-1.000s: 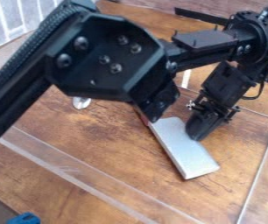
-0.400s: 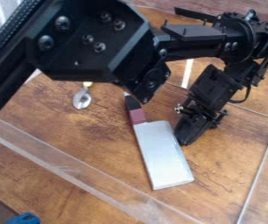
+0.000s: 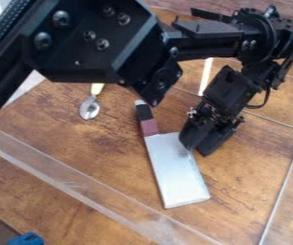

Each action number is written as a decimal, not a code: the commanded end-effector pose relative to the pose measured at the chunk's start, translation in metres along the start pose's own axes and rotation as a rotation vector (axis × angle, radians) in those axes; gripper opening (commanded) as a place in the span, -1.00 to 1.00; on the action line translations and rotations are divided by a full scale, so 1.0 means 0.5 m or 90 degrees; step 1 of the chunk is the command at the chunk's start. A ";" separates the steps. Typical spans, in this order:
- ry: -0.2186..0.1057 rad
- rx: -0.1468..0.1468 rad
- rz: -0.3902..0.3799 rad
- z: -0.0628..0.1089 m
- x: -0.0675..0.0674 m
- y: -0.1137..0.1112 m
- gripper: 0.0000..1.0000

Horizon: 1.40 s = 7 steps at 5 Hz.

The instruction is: Move the toy knife to the left side of the table

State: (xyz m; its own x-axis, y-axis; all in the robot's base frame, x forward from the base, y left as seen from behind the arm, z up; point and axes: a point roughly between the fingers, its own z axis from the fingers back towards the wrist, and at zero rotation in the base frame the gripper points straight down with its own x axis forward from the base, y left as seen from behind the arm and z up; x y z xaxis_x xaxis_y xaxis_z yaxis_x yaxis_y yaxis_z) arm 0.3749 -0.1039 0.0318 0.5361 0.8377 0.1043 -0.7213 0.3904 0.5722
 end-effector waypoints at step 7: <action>0.023 0.016 0.049 -0.010 0.055 0.040 1.00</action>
State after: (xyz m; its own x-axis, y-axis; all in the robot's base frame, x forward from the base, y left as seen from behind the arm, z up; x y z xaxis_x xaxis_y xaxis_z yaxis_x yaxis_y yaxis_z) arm 0.3621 -0.0870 0.0300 0.5041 0.8590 0.0898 -0.7015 0.3467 0.6226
